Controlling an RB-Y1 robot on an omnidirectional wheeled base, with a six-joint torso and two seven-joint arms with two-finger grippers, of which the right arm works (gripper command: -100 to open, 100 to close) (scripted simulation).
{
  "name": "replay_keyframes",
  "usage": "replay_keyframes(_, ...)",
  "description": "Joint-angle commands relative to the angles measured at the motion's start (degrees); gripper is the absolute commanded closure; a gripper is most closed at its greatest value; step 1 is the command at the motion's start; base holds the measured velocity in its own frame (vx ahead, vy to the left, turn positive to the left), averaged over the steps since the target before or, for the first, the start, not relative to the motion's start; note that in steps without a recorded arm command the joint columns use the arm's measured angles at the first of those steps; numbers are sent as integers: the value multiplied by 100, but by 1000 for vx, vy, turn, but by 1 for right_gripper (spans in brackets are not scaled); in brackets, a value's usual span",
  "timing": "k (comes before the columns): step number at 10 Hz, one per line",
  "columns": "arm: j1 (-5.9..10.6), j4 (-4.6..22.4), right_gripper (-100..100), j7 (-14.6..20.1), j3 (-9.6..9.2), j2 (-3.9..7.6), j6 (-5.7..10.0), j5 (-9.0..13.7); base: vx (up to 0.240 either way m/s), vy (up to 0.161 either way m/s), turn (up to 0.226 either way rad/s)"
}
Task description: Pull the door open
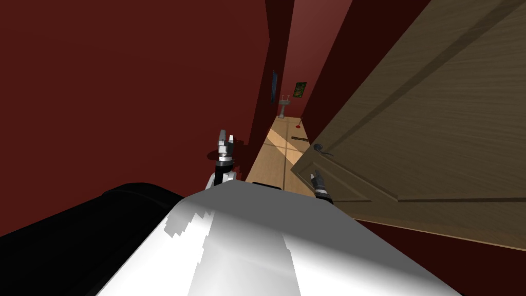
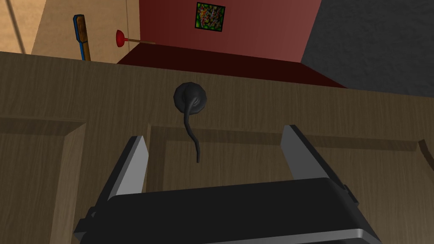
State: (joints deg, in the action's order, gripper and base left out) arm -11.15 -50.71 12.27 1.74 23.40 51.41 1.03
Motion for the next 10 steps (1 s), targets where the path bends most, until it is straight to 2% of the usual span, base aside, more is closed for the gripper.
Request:
replay_keyframes(1,98,-29,-100,-114,79,-124,-173,-33,60,3,-7)
replay_keyframes(6,382,-115,-100,-398,301,-496,-610,-164,88,4,-20)
replay_keyframes(10,648,-192,-100,-655,495,-879,-979,-314,126,6,-47)
